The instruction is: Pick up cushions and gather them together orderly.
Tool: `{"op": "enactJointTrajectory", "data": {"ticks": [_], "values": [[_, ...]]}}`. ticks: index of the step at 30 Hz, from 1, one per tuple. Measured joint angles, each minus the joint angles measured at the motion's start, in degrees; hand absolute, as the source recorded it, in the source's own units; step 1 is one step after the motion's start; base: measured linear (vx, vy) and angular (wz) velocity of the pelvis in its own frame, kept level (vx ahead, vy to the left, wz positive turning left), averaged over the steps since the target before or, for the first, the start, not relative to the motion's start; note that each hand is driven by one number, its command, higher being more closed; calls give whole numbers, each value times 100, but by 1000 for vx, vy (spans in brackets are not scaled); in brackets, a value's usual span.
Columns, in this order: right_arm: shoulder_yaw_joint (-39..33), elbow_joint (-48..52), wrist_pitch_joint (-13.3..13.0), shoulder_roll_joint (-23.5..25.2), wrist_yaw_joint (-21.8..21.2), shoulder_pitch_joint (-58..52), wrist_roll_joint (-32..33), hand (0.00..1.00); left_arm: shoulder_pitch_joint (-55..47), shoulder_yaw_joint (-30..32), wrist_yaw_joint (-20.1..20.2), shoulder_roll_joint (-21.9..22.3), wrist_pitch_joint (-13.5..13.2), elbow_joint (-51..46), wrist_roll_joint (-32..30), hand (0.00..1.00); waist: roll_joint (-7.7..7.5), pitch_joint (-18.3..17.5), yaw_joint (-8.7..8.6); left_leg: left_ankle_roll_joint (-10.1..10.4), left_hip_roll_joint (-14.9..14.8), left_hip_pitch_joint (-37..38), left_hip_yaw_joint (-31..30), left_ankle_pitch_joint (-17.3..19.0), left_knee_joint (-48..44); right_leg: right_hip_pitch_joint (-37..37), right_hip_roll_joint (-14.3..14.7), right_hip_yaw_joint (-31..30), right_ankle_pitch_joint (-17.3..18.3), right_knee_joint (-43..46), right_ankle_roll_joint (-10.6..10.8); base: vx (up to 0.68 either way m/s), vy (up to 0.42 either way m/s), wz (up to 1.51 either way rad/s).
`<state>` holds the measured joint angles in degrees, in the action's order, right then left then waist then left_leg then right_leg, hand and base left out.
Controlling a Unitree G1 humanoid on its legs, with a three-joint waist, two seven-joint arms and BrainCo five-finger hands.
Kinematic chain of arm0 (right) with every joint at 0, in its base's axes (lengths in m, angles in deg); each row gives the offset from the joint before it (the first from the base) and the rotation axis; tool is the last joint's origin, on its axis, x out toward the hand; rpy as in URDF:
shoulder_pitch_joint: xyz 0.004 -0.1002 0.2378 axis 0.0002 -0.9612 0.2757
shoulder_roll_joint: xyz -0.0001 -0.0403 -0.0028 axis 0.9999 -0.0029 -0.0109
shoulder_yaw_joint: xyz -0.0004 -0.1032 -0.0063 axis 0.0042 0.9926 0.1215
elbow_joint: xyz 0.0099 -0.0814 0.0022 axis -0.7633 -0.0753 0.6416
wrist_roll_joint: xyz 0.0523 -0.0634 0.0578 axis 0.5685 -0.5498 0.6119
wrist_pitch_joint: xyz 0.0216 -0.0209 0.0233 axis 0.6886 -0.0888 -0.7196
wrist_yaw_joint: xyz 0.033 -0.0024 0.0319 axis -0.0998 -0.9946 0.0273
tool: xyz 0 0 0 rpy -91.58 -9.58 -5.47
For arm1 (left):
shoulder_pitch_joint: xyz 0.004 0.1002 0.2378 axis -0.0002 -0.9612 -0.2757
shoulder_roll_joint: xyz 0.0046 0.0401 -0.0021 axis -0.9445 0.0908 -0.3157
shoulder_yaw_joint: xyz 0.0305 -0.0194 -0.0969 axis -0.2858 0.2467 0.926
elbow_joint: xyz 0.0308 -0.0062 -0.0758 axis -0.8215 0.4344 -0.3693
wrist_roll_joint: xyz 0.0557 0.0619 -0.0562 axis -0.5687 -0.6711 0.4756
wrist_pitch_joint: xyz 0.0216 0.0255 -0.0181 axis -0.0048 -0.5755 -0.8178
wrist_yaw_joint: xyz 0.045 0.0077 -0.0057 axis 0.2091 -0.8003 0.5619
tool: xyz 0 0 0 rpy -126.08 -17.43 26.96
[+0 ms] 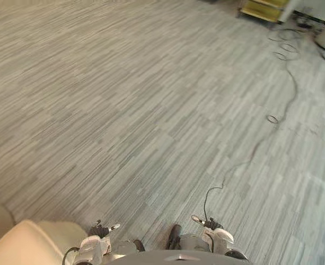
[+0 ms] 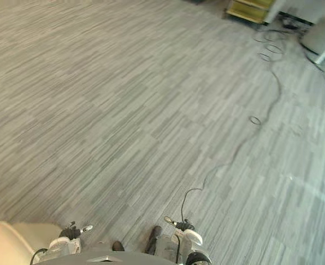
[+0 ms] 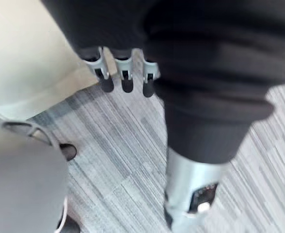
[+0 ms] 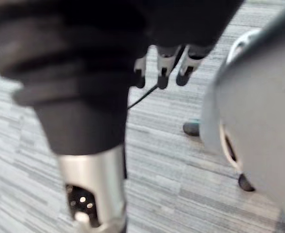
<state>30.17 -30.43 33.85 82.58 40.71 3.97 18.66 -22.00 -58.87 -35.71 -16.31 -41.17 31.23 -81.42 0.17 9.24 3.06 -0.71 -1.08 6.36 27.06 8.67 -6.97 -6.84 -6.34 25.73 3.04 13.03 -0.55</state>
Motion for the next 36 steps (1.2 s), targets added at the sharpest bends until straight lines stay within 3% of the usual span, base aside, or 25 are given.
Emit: {"op": "enactJointTrajectory", "data": {"ticks": [2, 5, 7, 8, 9, 11, 14, 17, 22, 24, 25, 26, 29, 31, 32, 33, 34, 36], "values": [[-28, -100, -36, -118, 0, 6, 3, 0, 5, -26, 6, 64, -1, 12, -8, 0, 131, 54, -39, 48, -94, 16, -276, 33, -3, 84, 210, -140, -110, -292, -72, -6, -204, -46], [-80, -118, -47, -233, 4, -83, 8, 0, 18, -27, 3, 129, 2, 21, -110, 0, 266, 45, -56, 325, -371, -13, -366, 279, -217, 196, 555, -294, -124, -672, -87, -53, -171, -36], [-96, -121, -46, -235, 11, -162, 23, 0, 45, -27, 6, 119, 3, 8, -113, 0, 200, 89, -93, 382, -570, -236, -370, 435, -879, 279, 648, -334, -86, -754, -142, -17, -123, -15], [-150, -110, -47, -224, 14, -257, 138, 0, 95, 21, 8, 130, 4, -48, -114, 0, 138, 128, -67, 344, -829, -605, -371, 488, -1889, 367, 701, -407, -72, -797, -163, -16, -105, -19], [-157, -107, -47, -223, 16, -281, 155, 0, 104, 26, 8, 134, 3, -77, -114, 0, 136, 131, -46, 340, -912, -735, -369, 489, -2229, 389, 723, -455, -62, -798, -179, -7, -112, -35], [-261, -69, -55, -241, 25, -433, 271, 0, 81, 29, 8, 197, 5, -176, -115, 0, 216, 154, -8, 320, -1211, -1043, -425, 475, -3212, 510, 810, -569, -28, -789, -232, 31, -40, -46], [-247, 230, -67, -213, 39, -555, 377, 0, 39, 144, 10, 295, 14, -250, -112, 0, 290, 149, -24, 304, -1306, -1344, -644, 517, -3840, 581, 842, -801, 33, -732, -318, 68, 26, -34], [-258, 333, -45, -189, 39, -596, 388, 0, 15, 235, 10, 336, 14, -379, -103, 0, 292, 151, 50, 350, -1288, -1627, -792, 591, -3847, 582, 791, -1052, 93, -664, -277, 78, 70, -38], [-256, 411, -40, -189, 41, -658, 396, 0, 9, 316, 7, 414, 31, -487, -103, 0, 284, 154, 138, 418, -998, -1793, -868, 513, -2085, 612, 432, -1321, 249, -549, -33, 145, 178, -26], [-247, 461, -40, -196, 40, -676, 395, 0, -6, 388, 6, 460, 33, -489, -104, 0, 306, 141, 151, 493, -794, -1788, -1122, 365, -1258, 603, 311, -1474, 317, -546, 77, 138, 198, -24], [-212, 511, -39, -209, 41, -678, 394, 0, -18, 433, 7, 493, 33, -489, -104, 0, 328, 126, 185, 569, -720, -1726, -1177, 27, -983, 583, 262, -1636, 365, -561, 162, 269, 254, -58], [-107, 646, -42, -239, 39, -644, 380, 0, -43, 518, -1, 549, 34, -484, -105, 0, 413, 61, 239, 458, -629, -1733, -1069, -84, -936, 454, 279, -1856, 539, -158, 259, 378, 339, -55], [-26, 791, -39, -45, 43, -727, 374, 0, -102, 556, -1, 471, 30, -599, -94, 0, 175, -41, 314, 152, -481, -1651, -644, 36, -1159, 543, 186, -2058, 952, 620, 245, 381, 175, -33], [50, 798, -45, 67, 18, -546, 369, 0, -134, 589, -1, 440, 26, -650, -95, 0, 185, -35, 336, -18, -591, -1704, -459, 168, -1605, 697, 246, -2099, 924, 533, 206, 220, 61, -42], [60, 791, -54, 170, 17, -467, 364, 0, -133, 638, 12, 343, 28, -656, -70, 0, 106, 16, 334, -50, -638, -2025, -457, 365, -2257, 891, 170, -2267, 837, 284, 182, 131, 115, -21], [61, 762, -56, 206, 16, -489, 355, 0, -143, 667, 3, 329, 4, -648, -66, 0, -58, -102, 350, -20, -424, -2165, -759, 482, -2084, 918, 67, -2617, 949, 99, 294, 157, 178, -45], [21, 662, -58, 201, 5, -461, 348, 0, -236, 668, 8, 335, -2, -654, -27, 0, -20, -310, 438, -105, -294, -2137, -946, 399, -1638, 860, 56, -2874, 1178, 135, 551, 142, 168, -56], [-16, 565, -65, 214, -9, -436, 342, 0, -239, 684, -1, 279, -7, -628, 10, 0, -187, -343, 426, -163, -175, -2059, -716, 690, -1785, 423, -149, -3020, 1648, 1309, 863, 165, 64, -38]]}}
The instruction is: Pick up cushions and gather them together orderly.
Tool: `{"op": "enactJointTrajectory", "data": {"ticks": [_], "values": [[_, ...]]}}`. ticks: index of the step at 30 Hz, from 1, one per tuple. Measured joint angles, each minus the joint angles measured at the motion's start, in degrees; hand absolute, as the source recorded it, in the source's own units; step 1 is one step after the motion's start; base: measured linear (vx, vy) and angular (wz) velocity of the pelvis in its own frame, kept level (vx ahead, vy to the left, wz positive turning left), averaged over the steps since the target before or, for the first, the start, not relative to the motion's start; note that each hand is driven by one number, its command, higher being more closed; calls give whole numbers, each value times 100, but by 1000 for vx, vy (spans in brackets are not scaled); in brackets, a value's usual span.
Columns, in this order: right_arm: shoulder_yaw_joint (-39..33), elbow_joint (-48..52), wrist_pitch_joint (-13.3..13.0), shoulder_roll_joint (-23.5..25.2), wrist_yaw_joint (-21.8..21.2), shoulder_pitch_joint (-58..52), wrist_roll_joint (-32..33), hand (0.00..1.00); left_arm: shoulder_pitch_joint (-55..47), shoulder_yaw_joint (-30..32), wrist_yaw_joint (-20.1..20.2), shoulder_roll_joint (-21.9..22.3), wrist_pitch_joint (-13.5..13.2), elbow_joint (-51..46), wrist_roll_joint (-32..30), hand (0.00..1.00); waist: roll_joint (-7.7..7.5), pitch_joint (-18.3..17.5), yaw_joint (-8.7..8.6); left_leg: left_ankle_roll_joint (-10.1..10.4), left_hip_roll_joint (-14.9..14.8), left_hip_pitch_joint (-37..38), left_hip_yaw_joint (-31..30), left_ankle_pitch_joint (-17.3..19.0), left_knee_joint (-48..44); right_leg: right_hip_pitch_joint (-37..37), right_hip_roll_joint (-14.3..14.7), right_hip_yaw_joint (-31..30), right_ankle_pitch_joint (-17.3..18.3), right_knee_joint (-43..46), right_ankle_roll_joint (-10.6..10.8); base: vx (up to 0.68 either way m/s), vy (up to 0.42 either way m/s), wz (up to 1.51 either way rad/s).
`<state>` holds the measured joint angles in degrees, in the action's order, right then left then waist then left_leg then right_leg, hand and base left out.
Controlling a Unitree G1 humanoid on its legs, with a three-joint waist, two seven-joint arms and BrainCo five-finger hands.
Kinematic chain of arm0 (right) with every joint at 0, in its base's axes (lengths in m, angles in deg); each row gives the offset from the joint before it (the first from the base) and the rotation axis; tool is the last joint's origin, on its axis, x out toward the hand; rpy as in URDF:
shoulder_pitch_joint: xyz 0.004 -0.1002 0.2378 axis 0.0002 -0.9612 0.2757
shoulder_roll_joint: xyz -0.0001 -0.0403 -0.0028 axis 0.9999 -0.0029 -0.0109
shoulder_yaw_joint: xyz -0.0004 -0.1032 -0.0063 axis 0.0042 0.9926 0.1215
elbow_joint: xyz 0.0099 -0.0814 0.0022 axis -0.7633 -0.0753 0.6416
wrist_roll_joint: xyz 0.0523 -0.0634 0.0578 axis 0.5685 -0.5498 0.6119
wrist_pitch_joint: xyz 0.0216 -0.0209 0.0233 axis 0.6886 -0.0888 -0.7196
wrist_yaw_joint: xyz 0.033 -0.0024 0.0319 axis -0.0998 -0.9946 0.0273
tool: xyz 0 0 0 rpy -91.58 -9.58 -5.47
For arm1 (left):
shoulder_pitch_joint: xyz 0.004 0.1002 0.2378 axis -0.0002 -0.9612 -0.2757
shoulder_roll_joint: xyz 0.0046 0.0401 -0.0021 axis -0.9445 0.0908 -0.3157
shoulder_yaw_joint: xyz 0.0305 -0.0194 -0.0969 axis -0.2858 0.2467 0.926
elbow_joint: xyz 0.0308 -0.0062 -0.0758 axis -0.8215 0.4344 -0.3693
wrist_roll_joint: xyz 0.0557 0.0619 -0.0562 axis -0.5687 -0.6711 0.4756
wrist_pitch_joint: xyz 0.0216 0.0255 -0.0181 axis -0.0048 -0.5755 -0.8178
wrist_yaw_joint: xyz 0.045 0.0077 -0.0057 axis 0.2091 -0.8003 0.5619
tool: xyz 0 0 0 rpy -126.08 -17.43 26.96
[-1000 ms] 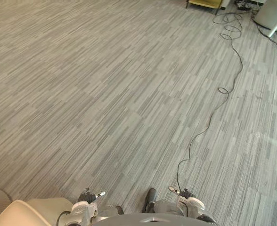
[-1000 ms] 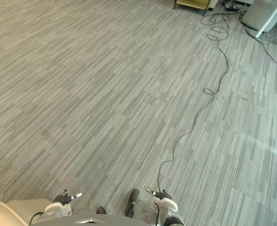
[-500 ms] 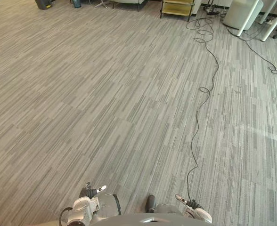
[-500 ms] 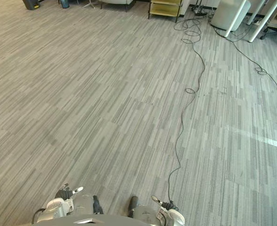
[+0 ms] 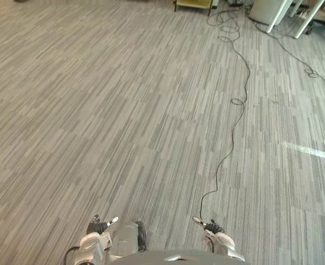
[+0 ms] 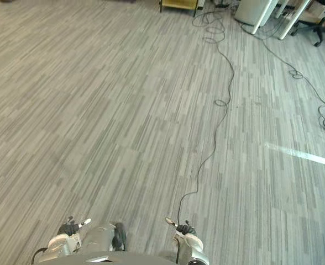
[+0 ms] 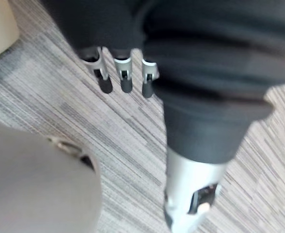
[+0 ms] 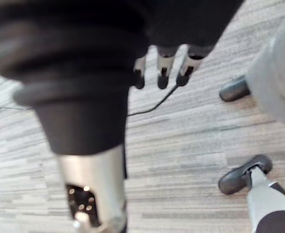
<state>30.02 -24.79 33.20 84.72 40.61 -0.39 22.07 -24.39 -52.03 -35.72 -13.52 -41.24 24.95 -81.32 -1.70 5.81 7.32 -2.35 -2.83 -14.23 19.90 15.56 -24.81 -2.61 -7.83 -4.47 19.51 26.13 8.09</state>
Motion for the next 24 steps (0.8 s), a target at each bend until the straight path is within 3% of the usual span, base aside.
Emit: {"op": "enactJointTrajectory", "data": {"ticks": [1, 2, 3, 4, 5, 6, 7, 8, 9, 11, 13, 14, 15, 16, 17, 18, 21, 24], "values": [[-59, -69, 10, -40, 5, -58, -2, 0, -9, -20, 0, -85, 12, 75, 0, 0, -28, -19, -22, -49, 49, 91, 71, 104, -154, -436, -4, -170, -38, 1183, 189, 284, 57, -9], [-52, -182, 4, -108, 5, -87, -6, 0, -28, -79, -5, -155, 16, 148, 3, 0, -81, -30, -121, -45, 123, 232, 60, 211, -207, -657, -27, -291, -279, 1751, 599, 382, 73, -4], [-31, -275, -1, -179, 6, -74, -14, 0, -67, -190, -14, -231, 32, 177, -1, 0, -57, -72, -180, -49, 169, 396, 57, 280, -141, -757, -48, -281, -533, 2119, 776, 319, 70, 1], [-21, -300, 0, -202, 7, -74, -28, 0, -74, -254, -13, -256, 45, 183, -2, 0, -73, -49, -208, -51, 205, 527, 53, 299, -53, -796, -95, -216, -717, 2302, 784, 259, 45, 0], [-14, -348, 0, -258, 7, -114, -78, 0, -115, -389, -14, -309, 56, 187, -2, 0, -114, -16, -278, -87, 289, 834, 10, 365, 210, -860, -206, 16, -1196, 2622, 721, 202, 35, 1], [-15, -368, 2, -316, 8, -138, -119, 0, -133, -460, -16, -328, 59, 188, -2, 0, -22, -14, -303, -89, 317, 1048, -56, 365, 369, -868, -273, 200, -1510, 2805, 596, 344, 55, 5], [-69, -354, -10, -363, 8, -215, -149, 0, -131, -605, -17, -355, 63, 179, 2, 0, 74, 70, -403, -96, 328, 1577, -131, 369, 764, -972, -418, 687, -1382, 3302, 146, 360, 43, 0], [-57, -329, -10, -368, 7, -200, -168, 0, -123, -611, -22, -365, 67, 198, 7, 0, 22, 79, -409, -96, 332, 1768, -130, 370, 892, -1016, -429, 831, -1105, 3399, -68, 353, 28, -4], [-39, -312, -8, -366, 5, -170, -170, 0, -116, -688, -23, -400, 71, 228, 28, 0, 74, 132, -433, -34, 303, 2083, -124, 333, 1096, -1192, -413, 1180, -641, 3451, -326, 289, -25, -2], [-35, -288, -22, -366, 1, -134, -168, 0, -81, -800, -20, -382, 71, 276, 100, 0, 103, 157, -550, -13, 148, 2529, -113, 323, 1317, -1610, -248, 1851, -196, 3043, -678, 392, -79, 9], [-39, -231, -26, -368, -1, -83, -164, 0, -45, -813, -15, -339, 71, 316, 119, 0, 160, 195, -589, -4, 34, 2755, -117, 318, 1439, -1845, -75, 2108, -165, 2480, -778, 361, -91, 14], [-41, -220, -37, -371, 2, -61, -162, 0, -8, -841, -12, -330, 73, 397, 115, 0, 170, 212, -610, 36, -25, 2944, -234, 295, 1540, -1991, 203, 2184, -437, 1331, -818, 363, -114, 28], [-40, -224, -33, -369, 4, -62, -163, 0, -8, -848, -6, -327, 74, 396, 113, 0, 143, 220, -624, 44, -6, 3062, -327, 291, 1602, -1973, 300, 2174, -697, 744, -831, 489, -175, 44], [-44, -233, -25, -343, 4, -96, -157, 0, 1, -833, 4, -307, 74, 391, 116, 0, 45, 264, -658, 50, 51, 3301, -494, 294, 1658, -1899, 398, 1992, -1495, -343, -945, 571, -221, 49], [-135, -232, -28, -389, 3, -45, -149, 0, 5, -738, -1, -142, 91, 484, 110, 0, 243, 275, -700, 141, -116, 3493, -745, 299, 1637, -1576, 619, 1929, -2227, -630, -1105, 590, -204, 34], [-157, -229, -23, -398, 4, 2, -156, 0, 17, -729, 10, -127, 93, 481, 110, 0, 269, 305, -691, 166, -129, 3478, -766, 204, 1592, -1560, 638, 1907, -2234, -678, -1066, 537, -191, 19], [-450, -268, -2, -399, 5, 192, -175, 0, 120, -570, 14, 51, 81, 519, 39, 0, 339, 504, -708, 324, -9, 3509, -1442, -338, 1730, -1699, 511, 1580, -1656, 249, -1144, 319, -127, 7], [-436, -214, 4, -339, 1, 121, -181, 0, 120, -421, 13, 161, 79, 520, -11, 0, 471, 458, -693, 393, -163, 3374, -1535, -379, 1070, -1307, 642, 1627, -1231, -20, -1079, 377, -112, 7]]}}
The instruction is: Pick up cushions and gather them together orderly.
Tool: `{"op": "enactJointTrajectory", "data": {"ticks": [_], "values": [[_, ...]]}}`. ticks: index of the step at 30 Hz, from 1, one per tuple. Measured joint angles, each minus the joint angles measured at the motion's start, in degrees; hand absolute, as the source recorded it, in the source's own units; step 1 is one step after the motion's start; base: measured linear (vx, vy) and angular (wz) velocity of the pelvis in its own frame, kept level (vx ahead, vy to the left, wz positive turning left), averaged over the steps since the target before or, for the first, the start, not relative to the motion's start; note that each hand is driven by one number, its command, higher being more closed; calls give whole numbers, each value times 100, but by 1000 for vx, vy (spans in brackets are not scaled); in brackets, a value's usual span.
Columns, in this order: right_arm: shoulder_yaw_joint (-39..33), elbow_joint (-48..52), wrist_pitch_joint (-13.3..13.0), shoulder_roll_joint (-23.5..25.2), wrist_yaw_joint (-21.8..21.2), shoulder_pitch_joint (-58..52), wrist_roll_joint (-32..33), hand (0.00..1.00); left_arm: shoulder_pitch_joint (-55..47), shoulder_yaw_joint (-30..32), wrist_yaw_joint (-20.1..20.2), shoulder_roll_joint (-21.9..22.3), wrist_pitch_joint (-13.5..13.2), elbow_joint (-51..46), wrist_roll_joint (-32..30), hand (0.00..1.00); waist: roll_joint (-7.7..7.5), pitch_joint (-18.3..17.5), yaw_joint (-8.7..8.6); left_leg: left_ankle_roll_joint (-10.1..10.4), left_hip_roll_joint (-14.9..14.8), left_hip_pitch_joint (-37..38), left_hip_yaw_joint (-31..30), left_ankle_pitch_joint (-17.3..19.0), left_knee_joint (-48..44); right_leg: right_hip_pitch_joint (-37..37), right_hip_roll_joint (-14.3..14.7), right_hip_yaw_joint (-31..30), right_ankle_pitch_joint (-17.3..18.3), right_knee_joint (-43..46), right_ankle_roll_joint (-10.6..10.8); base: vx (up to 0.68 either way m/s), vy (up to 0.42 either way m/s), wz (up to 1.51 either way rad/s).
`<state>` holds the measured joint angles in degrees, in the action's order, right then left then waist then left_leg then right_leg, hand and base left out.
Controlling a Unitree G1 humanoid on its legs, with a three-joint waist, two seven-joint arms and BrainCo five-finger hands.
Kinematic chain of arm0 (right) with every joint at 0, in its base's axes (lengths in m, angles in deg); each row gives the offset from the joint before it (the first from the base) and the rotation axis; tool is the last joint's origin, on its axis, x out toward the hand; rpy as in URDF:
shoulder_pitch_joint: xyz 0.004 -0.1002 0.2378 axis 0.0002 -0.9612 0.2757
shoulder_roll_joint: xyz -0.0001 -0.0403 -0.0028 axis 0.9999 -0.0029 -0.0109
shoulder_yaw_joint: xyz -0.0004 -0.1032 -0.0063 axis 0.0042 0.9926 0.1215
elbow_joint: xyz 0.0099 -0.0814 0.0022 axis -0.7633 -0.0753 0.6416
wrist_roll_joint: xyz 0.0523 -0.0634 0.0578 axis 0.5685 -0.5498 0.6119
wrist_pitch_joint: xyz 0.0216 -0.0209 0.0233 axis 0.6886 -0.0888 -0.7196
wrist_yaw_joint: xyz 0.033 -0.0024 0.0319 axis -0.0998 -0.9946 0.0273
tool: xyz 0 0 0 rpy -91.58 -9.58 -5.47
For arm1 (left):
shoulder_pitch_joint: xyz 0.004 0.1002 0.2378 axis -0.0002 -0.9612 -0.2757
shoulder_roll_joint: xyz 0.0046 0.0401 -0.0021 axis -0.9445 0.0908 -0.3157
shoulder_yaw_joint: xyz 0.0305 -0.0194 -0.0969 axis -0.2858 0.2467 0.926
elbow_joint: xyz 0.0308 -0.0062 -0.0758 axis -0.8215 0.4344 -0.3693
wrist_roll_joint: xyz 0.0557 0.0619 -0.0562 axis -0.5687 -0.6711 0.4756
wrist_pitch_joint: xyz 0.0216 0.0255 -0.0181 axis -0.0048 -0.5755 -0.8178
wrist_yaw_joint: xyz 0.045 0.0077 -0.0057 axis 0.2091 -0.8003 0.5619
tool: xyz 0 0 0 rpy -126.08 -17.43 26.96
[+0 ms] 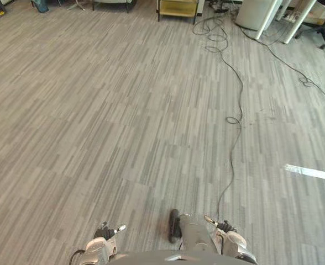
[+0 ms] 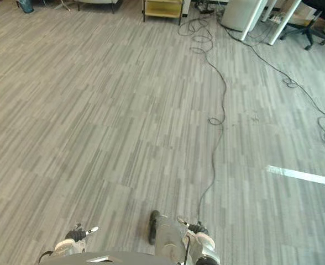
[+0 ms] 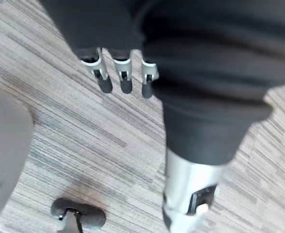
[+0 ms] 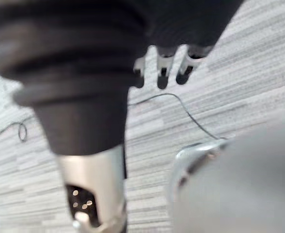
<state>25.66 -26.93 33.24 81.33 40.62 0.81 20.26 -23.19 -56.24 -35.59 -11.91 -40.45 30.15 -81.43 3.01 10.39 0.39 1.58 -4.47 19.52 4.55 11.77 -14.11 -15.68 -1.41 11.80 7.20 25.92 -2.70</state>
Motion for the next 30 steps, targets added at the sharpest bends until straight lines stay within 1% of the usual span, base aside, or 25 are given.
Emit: {"op": "enactJointTrajectory", "data": {"ticks": [1, 2, 3, 4, 5, 6, 7, 8, 10, 12, 14, 15, 16, 17, 19, 20, 21, 22, 23, 24, 25, 26, 28, 29, 30], "values": [[-8, -7, 2, 13, -1, -11, -20, 0, 1, 23, 4, 22, 0, -12, -3, 0, 8, -2, 2, 77, -69, -167, -5, -46, -448, 170, 61, 23, 17, -125, -14, 344, -58, 13], [23, 44, 12, 44, 2, -131, -32, 0, -1, 141, 18, 67, 2, -108, -11, 0, 10, -28, -15, 355, -165, -675, -108, -344, -1583, 457, 100, 142, 62, -354, 2, 309, -64, 24], [35, 126, 11, 57, 4, -197, -19, 0, -1, 166, 19, 72, 1, -153, -11, 0, 15, -25, -29, 458, -209, -929, -165, -608, -2149, 597, 113, 179, 84, -468, 10, 310, -67, 21], [144, 252, 12, 59, 10, -326, -21, 0, -13, 238, 18, 61, -5, -159, -2, 0, 24, -16, 0, 614, -342, -1422, -135, -1445, -3210, 940, 148, 163, 104, -749, 13, 288, -34, 8], [192, 274, 1, 54, 13, -359, -23, 0, -14, 284, 18, 45, -7, -165, -1, 0, 11, -1, 43, 612, -472, -1694, -78, -1498, -3804, 1111, 178, 158, 145, -873, -9, 218, 15, 0], [200, 274, -4, 42, 17, -356, -23, 0, -8, 325, 24, 56, -9, -202, 7, 0, 40, 9, 75, 377, -720, -2107, 178, -1227, -4605, 1404, 217, 138, 257, -1017, -59, 344, 35, 4], [201, 248, -2, 40, 19, -394, -19, 0, -14, 327, 25, 40, -12, -293, 7, 0, 41, 22, 136, 201, -886, -2491, 458, -878, -5017, 1772, 198, 93, 355, -1184, -21, 238, 17, 6], [202, 219, 0, 39, 19, -405, -12, 0, -22, 325, 25, 30, -12, -351, 7, 0, 28, 26, 172, 117, -926, -2665, 595, -705, -5053, 1952, 155, 80, 390, -1297, 22, 307, 37, 7], [209, 154, 29, 11, 20, -386, 31, 0, -44, 322, 24, 5, -36, -456, 40, 0, 24, 23, 284, 49, -954, -3345, 1089, -218, -4425, 2465, -27, 15, 464, -1674, 149, 368, 105, -11], [190, 151, 38, 9, 23, -386, 39, 0, -47, 326, 21, -3, -40, -533, 105, 0, 11, 17, 372, 60, -898, -3566, 1388, -96, -3318, 2607, -212, -36, 530, -1744, 323, 355, 142, -32], [180, 160, 100, 7, 30, -437, 59, 0, -51, 334, 16, 14, -40, -552, 114, 0, 10, 16, 423, 84, -656, -3577, 1481, -425, -1120, 2860, -449, -83, 755, -1768, 690, 589, 292, -21], [205, 152, 133, 95, 36, -441, 72, 0, -35, 406, 31, 2, -45, -597, 118, 0, -181, -37, 477, -293, -243, -3381, 1556, -986, -637, 3084, -733, -177, 905, -1883, 786, 537, 264, 5], [246, 169, 127, 160, 32, -441, 73, 0, -16, 406, 17, -27, -53, -596, 99, 0, -286, -112, 449, -321, -170, -3388, 1604, -947, -648, 3112, -759, -223, 799, -1993, 682, 554, 192, 12], [295, 158, 117, 137, 12, -378, 27, 0, -13, 391, 7, -49, -64, -563, 92, 0, -273, -122, 430, -403, -262, -3611, 1540, -727, -1114, 3154, -551, -359, 359, -2213, 404, 313, 76, 9], [269, 93, 116, 133, 22, -254, 21, 0, 20, 492, 21, -118, -67, -562, 117, 0, -298, -143, 516, -439, -352, -3717, 1497, -457, -1660, 3270, -628, -547, -70, -2251, 554, 464, 184, -2], [247, 91, 115, 160, 20, -254, 16, 0, 20, 481, 19, -130, -62, -551, 116, 0, -367, -176, 523, -462, -272, -3684, 1488, -414, -1709, 3273, -710, -659, -125, -2178, 587, 580, 287, -8], [236, 56, 112, 170, 17, -276, 12, 0, -20, 450, -8, -128, -51, -519, 105, 0, -432, -289, 548, -483, -98, -3510, 1387, -152, -1645, 3132, -850, -822, -97, -1720, 745, 567, 276, -25], [240, -10, 89, 130, 8, -263, 2, 0, -43, 361, -12, -138, -52, -385, 131, 0, -393, -371, 563, -570, 87, -3230, 1310, 428, -1445, 2731, -940, -1001, 106, -669, 1058, 542, 261, -29], [256, -18, 78, 144, 3, -250, -2, 0, -1, 305, -11, -169, -47, -309, 121, 0, -433, -386, 556, -541, 158, -3155, 1349, 502, -1443, 2471, -1046, -1128, 178, -13, 1185, 421, 156, -16], [339, -91, 106, 158, -2, -236, -33, 0, 24, 84, -9, -308, -19, -199, 129, 0, -451, -376, 481, -635, 249, -2920, 1476, 564, -1427, 1814, -1118, -1443, -82, 1608, 1505, 381, 95, 3], [411, -67, 105, 113, -13, -236, -36, 0, 4, -32, -13, -386, -19, -146, 130, 0, -460, -372, 406, -656, 329, -2677, 1492, 608, -1331, 1442, -1136, -1487, -328, 2540, 1701, 394, 67, 11], [431, -71, 93, 72, -12, -241, -36, 0, -7, -172, -14, -449, 17, -117, 126, 0, -447, -345, 349, -658, 389, -2361, 1486, 608, -1165, 1220, -1159, -1329, -381, 3184, 1696, 413, 64, 7], [428, -55, 79, 15, -13, -289, -37, 0, -25, -346, -13, -464, 48, -123, 129, 0, -335, -258, 278, -648, 440, -1487, 1489, 603, -502, 769, -1217, -520, -40, 3874, 1102, 443, 41, -5], [427, -61, 73, 15, -13, -281, -38, 0, -19, -375, -10, -467, 51, -118, 133, 0, -348, -221, 263, -624, 439, -1193, 1491, 589, -257, 594, -1201, -254, 200, 3831, 903, 371, 3, -11], [408, -59, 69, 7, -21, -267, -28, 0, -10, -399, -9, -465, 53, -94, 132, 0, -337, -167, 246, -602, 406, -949, 1502, 575, -77, 473, -1140, -31, 416, 3612, 802, 336, -44, -7]]}}
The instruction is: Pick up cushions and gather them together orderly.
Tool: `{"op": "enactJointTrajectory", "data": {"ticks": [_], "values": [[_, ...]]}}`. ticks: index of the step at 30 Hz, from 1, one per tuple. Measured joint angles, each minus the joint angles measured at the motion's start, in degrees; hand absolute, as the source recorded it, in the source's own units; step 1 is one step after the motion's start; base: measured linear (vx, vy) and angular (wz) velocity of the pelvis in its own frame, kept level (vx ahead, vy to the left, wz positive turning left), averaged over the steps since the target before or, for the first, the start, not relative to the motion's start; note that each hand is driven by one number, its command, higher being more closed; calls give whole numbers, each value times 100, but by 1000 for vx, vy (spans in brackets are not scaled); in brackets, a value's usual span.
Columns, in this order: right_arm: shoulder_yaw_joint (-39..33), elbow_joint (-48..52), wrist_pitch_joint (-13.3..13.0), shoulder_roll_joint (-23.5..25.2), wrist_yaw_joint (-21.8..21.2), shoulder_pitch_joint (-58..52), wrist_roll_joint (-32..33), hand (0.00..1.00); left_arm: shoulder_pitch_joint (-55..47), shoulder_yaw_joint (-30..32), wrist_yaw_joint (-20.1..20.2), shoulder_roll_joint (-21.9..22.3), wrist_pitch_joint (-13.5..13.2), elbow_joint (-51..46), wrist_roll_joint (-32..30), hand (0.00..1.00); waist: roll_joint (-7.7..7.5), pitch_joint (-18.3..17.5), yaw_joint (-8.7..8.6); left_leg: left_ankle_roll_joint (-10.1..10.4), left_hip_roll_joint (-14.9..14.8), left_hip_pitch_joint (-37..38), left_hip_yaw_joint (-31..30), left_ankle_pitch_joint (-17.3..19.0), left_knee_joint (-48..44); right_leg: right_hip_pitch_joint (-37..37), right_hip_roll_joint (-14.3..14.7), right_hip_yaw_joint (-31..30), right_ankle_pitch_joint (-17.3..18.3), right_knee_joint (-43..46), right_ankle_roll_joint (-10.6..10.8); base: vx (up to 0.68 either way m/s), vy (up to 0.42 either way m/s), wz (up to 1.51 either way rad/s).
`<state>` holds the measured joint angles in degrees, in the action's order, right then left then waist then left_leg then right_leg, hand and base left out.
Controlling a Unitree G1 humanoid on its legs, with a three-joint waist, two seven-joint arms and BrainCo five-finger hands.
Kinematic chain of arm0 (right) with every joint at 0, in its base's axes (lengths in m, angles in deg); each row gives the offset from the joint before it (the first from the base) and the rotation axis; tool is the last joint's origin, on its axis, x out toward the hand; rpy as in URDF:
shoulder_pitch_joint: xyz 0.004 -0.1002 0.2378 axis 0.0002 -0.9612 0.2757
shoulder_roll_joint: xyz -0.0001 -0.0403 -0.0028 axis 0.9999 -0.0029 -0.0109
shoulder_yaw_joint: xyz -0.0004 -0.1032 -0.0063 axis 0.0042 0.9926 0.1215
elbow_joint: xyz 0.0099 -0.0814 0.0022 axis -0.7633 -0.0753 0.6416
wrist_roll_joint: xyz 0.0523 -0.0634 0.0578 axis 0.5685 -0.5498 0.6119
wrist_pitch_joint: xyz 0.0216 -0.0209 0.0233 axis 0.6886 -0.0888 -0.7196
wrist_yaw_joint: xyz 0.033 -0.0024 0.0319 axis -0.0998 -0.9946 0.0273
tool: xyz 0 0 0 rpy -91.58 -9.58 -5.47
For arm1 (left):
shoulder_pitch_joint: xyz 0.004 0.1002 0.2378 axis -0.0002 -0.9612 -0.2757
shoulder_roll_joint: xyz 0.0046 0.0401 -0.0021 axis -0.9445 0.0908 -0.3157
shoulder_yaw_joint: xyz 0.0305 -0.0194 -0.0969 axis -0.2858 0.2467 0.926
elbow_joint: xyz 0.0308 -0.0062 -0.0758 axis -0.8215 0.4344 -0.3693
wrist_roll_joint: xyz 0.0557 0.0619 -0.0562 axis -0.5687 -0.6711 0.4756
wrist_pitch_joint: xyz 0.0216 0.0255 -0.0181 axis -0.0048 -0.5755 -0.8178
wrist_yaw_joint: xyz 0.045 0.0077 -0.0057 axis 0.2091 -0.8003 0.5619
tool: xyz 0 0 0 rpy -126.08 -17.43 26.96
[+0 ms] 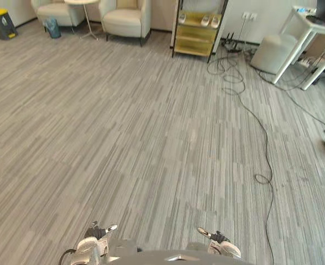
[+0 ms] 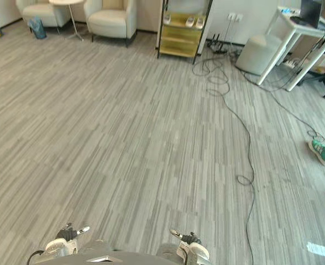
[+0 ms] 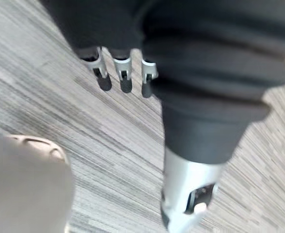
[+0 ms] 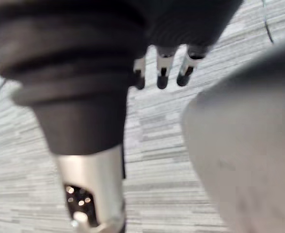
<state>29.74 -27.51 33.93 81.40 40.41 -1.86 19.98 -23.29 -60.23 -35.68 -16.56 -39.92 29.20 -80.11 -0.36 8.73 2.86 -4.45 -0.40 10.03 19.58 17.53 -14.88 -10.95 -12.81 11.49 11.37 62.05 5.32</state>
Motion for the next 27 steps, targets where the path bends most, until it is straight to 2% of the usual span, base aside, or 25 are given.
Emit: {"op": "enactJointTrajectory", "data": {"ticks": [1, 2, 3, 4, 5, 6, 7, 8, 9, 10, 12, 13, 14, 15, 16, 18, 20, 22, 23, 24, 25, 26, 27], "values": [[-4, 4, -20, -31, -5, 14, -5, 0, 2, -71, 5, -1, 3, 16, 0, 0, 25, 19, -59, 10, -96, 226, 6, -6, 165, -179, 154, 319, 271, -618, -132, 257, -61, -3], [-4, 3, -36, -37, -17, 23, 1, 0, 7, -86, 8, 0, 3, 21, 0, 0, 31, 23, -92, 10, -135, 307, 2, -6, 230, -279, 214, 447, 332, -982, -201, 396, -130, 6], [-11, 4, -72, -54, -63, 70, 0, 0, 19, -88, 16, 19, 8, 82, -1, 0, 41, 35, -167, 21, -233, 482, -49, -1, 423, -554, 419, 616, 303, -2052, -281, 344, -129, 11], [-29, 10, -78, -58, -69, 107, 1, 0, 23, -87, 19, 32, 8, 97, -7, 0, 54, 45, -181, 28, -273, 565, -76, -2, 526, -645, 535, 586, 166, -2623, -311, 435, -175, 23], [-46, 11, -79, -61, -72, 121, 3, 0, 46, -79, 27, 57, 8, 134, -9, 0, 50, 84, -212, 59, -323, 743, -145, -7, 721, -763, 722, 357, -313, -3766, -263, 315, -139, 31], [-52, 6, -78, -62, -69, 126, 4, 0, 71, -79, 28, 60, 6, 172, -19, 0, 17, 116, -244, 62, -319, 834, -242, -5, 797, -788, 736, 220, -624, -4326, -204, 410, -216, 61], [-117, 12, -74, -53, -67, 124, 10, 0, 62, -63, 45, 33, 6, 189, -48, 0, -55, 167, -293, 178, -283, 938, -430, 63, 845, -834, 658, -30, -1030, -4952, -92, 427, -279, 81], [-221, 31, -61, -59, -66, 88, 0, 0, 48, -58, 55, 20, 6, 205, -95, 0, -61, 168, -344, 324, -284, 1091, -629, 193, 881, -863, 553, -206, -997, -5036, -95, 553, -361, 93], [-333, 46, -46, -90, -65, -36, 3, 0, -7, 105, 62, 105, -3, 201, -106, 0, -28, 169, -345, 348, -340, 1370, -893, 309, 900, -911, 576, -177, -1303, -4544, -132, 474, -322, 59], [-358, 48, -44, -127, -66, -44, -2, 0, -13, 213, 70, 166, -9, 201, -113, 0, 62, 186, -320, 376, -433, 1394, -956, 282, 729, -932, 607, -166, -1320, -4299, -153, 477, -352, 19], [-530, 61, -46, -170, -68, -79, -3, 0, -55, 384, 93, 314, -4, 167, -130, 0, 310, 119, -278, 430, -770, 867, -1353, 75, -763, -862, 833, -100, -1379, -3993, -449, 449, -368, -17], [-532, 103, -48, -252, -58, -87, -2, 0, -71, 385, 105, 383, -5, 116, -124, 0, 493, 120, -313, 848, -1021, 233, -1670, -398, -2121, -714, 1016, 21, -1112, -3966, -547, 685, -395, -22], [-507, 98, -41, -331, -53, -103, 1, 0, -67, 374, 124, 469, -5, 47, -123, 0, 640, 179, -313, 1118, -1256, -431, -1925, -1397, -3492, -420, 1259, 42, -921, -4099, -636, 687, -330, -20], [-485, 90, -37, -362, -43, -112, 0, 0, -56, 359, 131, 480, -5, 25, -124, 0, 704, 204, -288, 1176, -1373, -670, -1906, -1504, -4036, -249, 1369, 33, -858, -4174, -671, 690, -262, -30], [-461, 76, -28, -355, -32, -133, -1, 0, -46, 365, 131, 467, -5, -43, -123, 0, 690, 241, -257, 1053, -1544, -1026, -1706, -1406, -4846, 130, 1495, 6, -752, -4296, -777, 450, -158, -26], [-345, 51, 11, -312, -6, -138, 18, 0, -44, 348, 125, 380, -22, -156, -127, 0, 531, 308, -239, 880, -1515, -1470, -1342, -1124, -5188, 794, 1532, -112, -545, -4596, -866, 469, -168, -16], [-255, 46, 37, -310, 38, -167, 67, 0, -41, 249, 125, 334, -25, -293, -124, 0, 467, 284, -144, 816, -1389, -1975, -1057, -890, -4948, 1290, 1532, -178, -458, -5004, -854, 461, -126, -10], [-280, -13, 74, -294, 41, -101, 110, 0, 3, 196, 127, 339, -51, -416, -110, 0, 451, 286, -10, 727, -1149, -2563, -730, -597, -3434, 1761, 1506, -281, -463, -5504, -773, 454, -46, -21], [-284, -16, 75, -279, 42, -72, 110, 0, 4, 195, 128, 342, -58, -455, -110, 0, 445, 290, 29, 727, -1048, -2617, -686, -607, -2814, 1874, 1478, -320, -476, -5585, -709, 475, 47, -33], [-352, -6, 71, -207, 43, -43, 109, 0, 2, 175, 124, 343, -63, -501, -124, 0, 398, 288, 53, 781, -754, -2567, -727, -777, -1300, 2089, 1386, -373, -428, -5740, -622, 482, 90, -33], [-416, 6, 62, -161, 42, -25, 107, 0, -15, 165, 122, 368, -67, -502, -125, 0, 397, 275, 109, 878, -553, -2511, -879, -1134, 57, 2253, 1329, -466, -307, -5901, -541, 569, 126, -36], [-420, -1, 59, -178, 43, -19, 105, 0, -7, 145, 123, 379, -75, -504, -123, 0, 430, 257, 163, 986, -523, -2544, -1049, -1238, 419, 2329, 1347, -538, -184, -5971, -549, 474, 170, -50], [-402, -45, 64, -161, 43, 1, 96, 0, 16, 109, 124, 379, -78, -505, -121, 0, 441, 231, 237, 963, -524, -2676, -1226, -1646, 406, 2458, 1344, -679, -17, -5996, -459, 526, 231, -55]]}}
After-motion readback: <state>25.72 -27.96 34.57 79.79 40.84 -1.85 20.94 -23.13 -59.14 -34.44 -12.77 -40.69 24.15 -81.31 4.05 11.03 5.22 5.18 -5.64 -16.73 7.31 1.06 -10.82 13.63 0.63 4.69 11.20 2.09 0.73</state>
